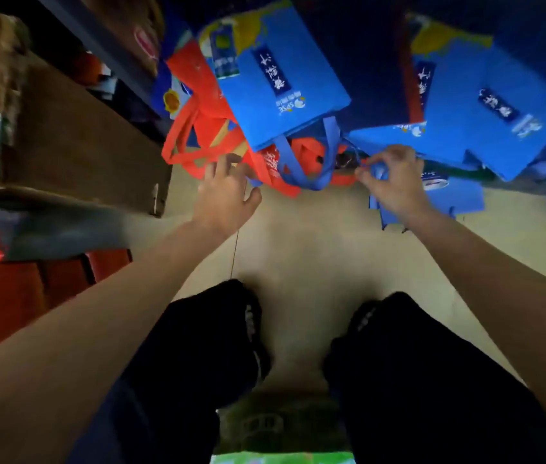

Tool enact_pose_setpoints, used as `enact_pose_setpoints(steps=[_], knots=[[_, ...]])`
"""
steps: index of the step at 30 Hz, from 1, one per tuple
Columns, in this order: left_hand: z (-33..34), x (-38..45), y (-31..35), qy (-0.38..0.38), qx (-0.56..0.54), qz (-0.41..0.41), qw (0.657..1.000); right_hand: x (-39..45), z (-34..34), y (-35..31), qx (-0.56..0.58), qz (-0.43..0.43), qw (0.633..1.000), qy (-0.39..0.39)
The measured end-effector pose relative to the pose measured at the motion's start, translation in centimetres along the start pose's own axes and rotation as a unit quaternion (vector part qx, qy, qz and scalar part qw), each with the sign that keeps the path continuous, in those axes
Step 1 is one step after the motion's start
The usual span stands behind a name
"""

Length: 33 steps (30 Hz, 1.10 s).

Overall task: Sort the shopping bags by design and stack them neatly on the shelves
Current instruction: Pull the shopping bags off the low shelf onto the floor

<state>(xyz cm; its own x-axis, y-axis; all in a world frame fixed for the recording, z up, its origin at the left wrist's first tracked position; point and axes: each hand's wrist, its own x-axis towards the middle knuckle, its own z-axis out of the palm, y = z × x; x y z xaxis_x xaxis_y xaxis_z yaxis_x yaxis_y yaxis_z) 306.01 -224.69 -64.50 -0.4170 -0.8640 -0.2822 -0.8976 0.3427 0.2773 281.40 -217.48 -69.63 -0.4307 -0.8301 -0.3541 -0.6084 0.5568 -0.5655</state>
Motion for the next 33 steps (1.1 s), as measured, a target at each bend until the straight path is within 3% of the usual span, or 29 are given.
enact_pose_setpoints(steps=[3,8,13,17,20,25,27,30,33], knots=[[3.2,2.9,-0.9,0.011,0.041,0.070,0.997,3.6,1.8,2.0,-0.022,-0.031,0.999,0.014],[5.9,8.7,0.1,0.050,0.111,0.116,0.986,8.7,0.4,1.9,-0.107,-0.118,0.985,0.060],[6.7,10.3,2.8,0.043,0.163,0.107,0.980,7.9,-2.6,-0.3,-0.081,-0.148,0.983,0.077],[5.5,8.6,5.1,0.023,0.171,0.088,0.981,2.9,-4.5,1.5,-0.125,-0.133,0.980,0.081],[4.3,7.4,6.5,0.053,0.211,0.128,0.968,0.6,-6.3,4.1,-0.202,-0.104,0.970,0.085],[2.5,6.5,6.4,0.084,0.278,0.189,0.938,-0.8,-6.4,4.0,-0.210,-0.073,0.970,0.097],[1.8,7.3,4.2,0.083,0.328,0.157,0.928,-0.3,-5.1,3.2,-0.254,-0.088,0.961,0.066],[2.7,9.0,1.4,0.014,0.406,0.069,0.911,1.1,-4.0,2.5,-0.278,-0.098,0.954,0.049],[5.6,11.6,0.2,-0.035,0.392,0.019,0.919,2.8,-3.4,2.9,-0.246,-0.090,0.964,0.042]])
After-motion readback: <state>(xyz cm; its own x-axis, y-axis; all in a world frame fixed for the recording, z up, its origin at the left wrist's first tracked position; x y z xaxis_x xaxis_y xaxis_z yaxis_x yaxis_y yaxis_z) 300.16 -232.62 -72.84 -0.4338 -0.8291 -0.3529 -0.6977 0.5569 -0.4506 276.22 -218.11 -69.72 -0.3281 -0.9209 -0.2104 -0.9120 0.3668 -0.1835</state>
